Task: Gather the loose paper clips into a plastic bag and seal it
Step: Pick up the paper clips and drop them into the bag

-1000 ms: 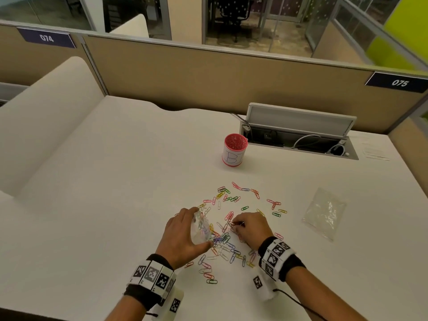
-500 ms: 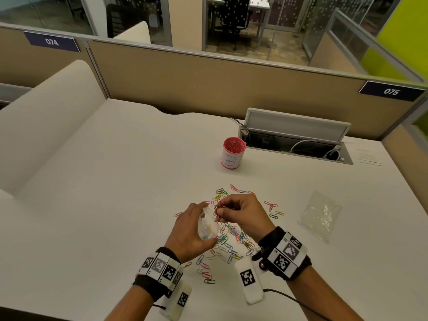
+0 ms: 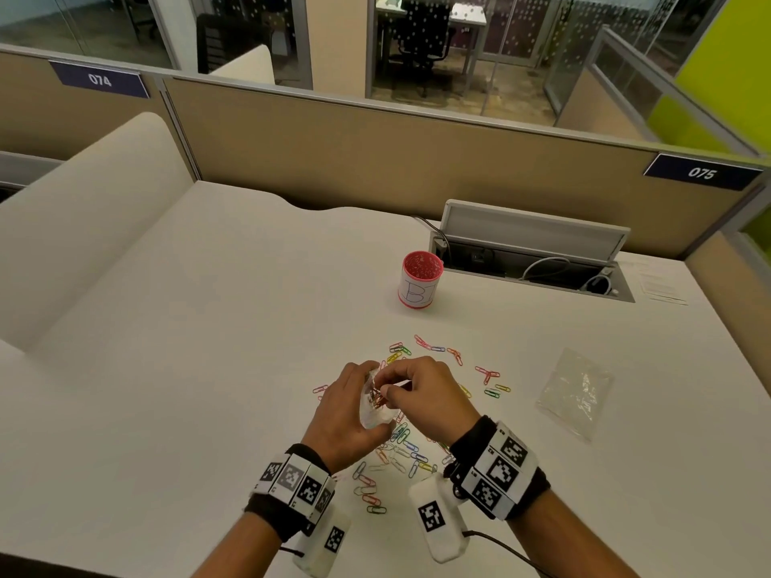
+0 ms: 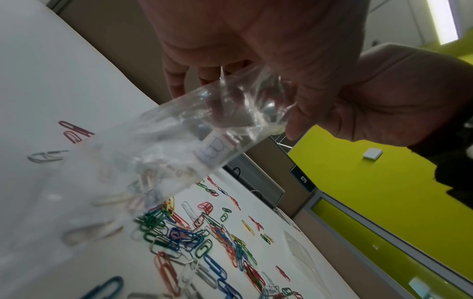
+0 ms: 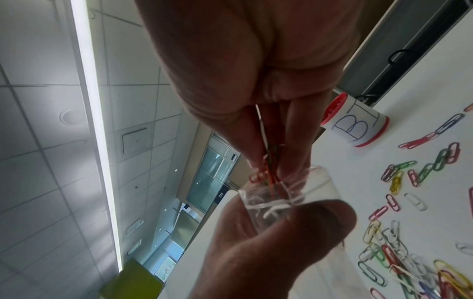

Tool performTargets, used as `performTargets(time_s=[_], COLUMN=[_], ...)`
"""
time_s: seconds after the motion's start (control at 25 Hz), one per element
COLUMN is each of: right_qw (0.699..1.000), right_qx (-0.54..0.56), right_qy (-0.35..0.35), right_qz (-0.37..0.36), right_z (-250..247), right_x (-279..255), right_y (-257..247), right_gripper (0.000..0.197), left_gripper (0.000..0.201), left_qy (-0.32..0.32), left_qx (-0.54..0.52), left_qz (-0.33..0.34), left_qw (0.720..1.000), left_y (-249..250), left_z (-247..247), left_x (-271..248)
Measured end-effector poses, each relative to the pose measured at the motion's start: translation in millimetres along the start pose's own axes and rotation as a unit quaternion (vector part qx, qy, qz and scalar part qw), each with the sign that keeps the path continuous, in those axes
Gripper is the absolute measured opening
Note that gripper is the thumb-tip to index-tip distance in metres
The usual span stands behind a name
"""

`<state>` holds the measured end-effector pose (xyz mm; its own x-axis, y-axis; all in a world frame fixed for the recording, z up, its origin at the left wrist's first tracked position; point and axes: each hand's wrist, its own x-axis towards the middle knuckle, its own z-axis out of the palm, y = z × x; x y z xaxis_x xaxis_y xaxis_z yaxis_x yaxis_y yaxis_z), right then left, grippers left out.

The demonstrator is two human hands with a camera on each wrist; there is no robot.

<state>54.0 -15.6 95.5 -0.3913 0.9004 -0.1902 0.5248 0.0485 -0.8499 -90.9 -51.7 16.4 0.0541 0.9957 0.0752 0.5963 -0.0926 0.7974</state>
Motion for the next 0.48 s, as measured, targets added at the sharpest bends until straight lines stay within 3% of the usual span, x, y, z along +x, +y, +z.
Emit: performTargets(time_s=[0.16,0.32,0.4,0.48], right_qw=[1.000,1.000,0.999,0.992], right_qx=[-0.016,-0.010,-0.022,-0.101], right_qy=[-0.006,0.022,0.038,0.037], right_qz=[-0.009,-0.018,0.010,0.063], right_z=[-1.4,-16.4,-27.7,-37.1], right_x=[-3.9,-4.1,-5.6,-9.1], right_y=[-7.5,10.3,35.9,68.2], right_gripper=[0.022,0.013,0.010,0.021], left_gripper=[0.066,0.074,0.077,0.077], left_qy=[0.005,0.008,0.008,0.012], left_qx=[0.007,0.009,0.010,0.008], left_qz=[0.003,0.000,-0.002,-0.004], left_qw=[1.000,1.000,1.000,1.000], left_y=[-1.7,-2.3,-3.5,-5.8], left_z=[1.6,-2.4,-5.8,-9.3], left_x=[0.0,-2.3,-3.8,-5.3])
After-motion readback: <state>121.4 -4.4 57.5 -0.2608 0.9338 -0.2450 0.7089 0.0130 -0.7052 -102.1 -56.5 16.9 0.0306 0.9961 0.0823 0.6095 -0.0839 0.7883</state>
